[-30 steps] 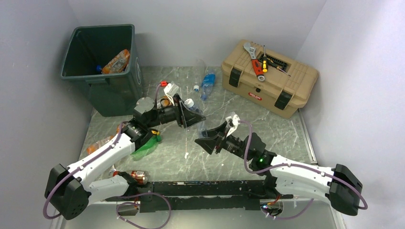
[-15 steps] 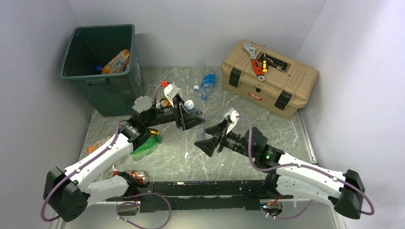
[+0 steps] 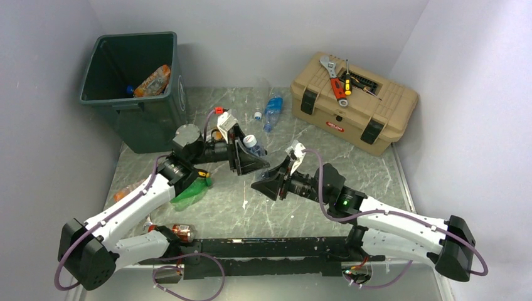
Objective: Put the plastic bottles in the bin
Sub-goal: Pick up the plastic bottle at the center of the board.
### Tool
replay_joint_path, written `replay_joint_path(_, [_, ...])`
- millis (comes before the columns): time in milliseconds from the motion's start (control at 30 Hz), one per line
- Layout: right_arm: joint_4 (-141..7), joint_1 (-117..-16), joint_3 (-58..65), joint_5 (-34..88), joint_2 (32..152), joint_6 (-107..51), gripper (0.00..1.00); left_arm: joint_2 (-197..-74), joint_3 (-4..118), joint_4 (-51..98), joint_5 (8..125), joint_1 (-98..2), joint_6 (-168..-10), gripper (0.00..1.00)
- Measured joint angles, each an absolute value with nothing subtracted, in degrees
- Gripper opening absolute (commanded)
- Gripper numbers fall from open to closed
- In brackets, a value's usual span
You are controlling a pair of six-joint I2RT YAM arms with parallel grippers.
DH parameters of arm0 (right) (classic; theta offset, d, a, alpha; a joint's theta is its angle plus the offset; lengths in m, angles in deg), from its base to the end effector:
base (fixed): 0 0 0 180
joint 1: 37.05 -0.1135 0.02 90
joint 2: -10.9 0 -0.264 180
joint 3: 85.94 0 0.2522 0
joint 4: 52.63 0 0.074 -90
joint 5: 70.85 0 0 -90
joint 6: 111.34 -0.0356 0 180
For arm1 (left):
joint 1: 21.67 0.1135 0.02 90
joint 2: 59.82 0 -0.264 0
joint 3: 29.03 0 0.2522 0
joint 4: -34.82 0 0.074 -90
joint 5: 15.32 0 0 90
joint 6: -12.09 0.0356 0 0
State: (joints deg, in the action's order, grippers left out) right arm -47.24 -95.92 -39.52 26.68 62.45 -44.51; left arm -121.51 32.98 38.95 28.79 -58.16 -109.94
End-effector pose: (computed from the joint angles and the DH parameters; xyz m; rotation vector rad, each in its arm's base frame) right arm 0.1078 0.1876 0.2982 -0.6281 1.5839 1.2053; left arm 0.1822 -0.1665 0.3550 0.7814 1.5458 -1.5094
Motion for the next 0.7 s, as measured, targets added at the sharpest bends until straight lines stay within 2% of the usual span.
replay_joint_path(67, [-46.8, -95.92, -39.58, 26.85, 62.85, -44.36, 0.24, -121.54, 33.02, 38.91, 28.13, -58.14, -109.7, 0.84])
replay_joint_path(100, [-46.32, -95.92, -39.82, 26.72, 62.91, -44.17, 0.23, -121.54, 33.35, 38.25, 27.89, -58.16, -109.81, 0.88])
replay_joint_path(267, [-44.31, -95.83, -42.62, 24.73, 61.03, -42.85, 0.2, -118.32, 34.21, 33.92, 32.79, -58.47, -109.79, 0.97])
replay_joint_path(400, [-43.13, -95.83, -45.0, 22.92, 58.61, -41.83, 0.19, -112.49, 34.31, 33.36, 40.85, -58.47, -110.57, 0.95])
replay_joint_path(600, [-41.01, -95.75, -46.55, 22.17, 58.23, -41.0, 0.18, -111.44, 37.96, 33.57, 47.69, -58.47, -112.26, 0.77])
replay_joint_path(700, [-40.53, -95.75, -46.53, 22.17, 58.58, -40.69, 0.18, -114.87, 40.87, 32.48, 48.04, -58.47, -112.65, 0.74])
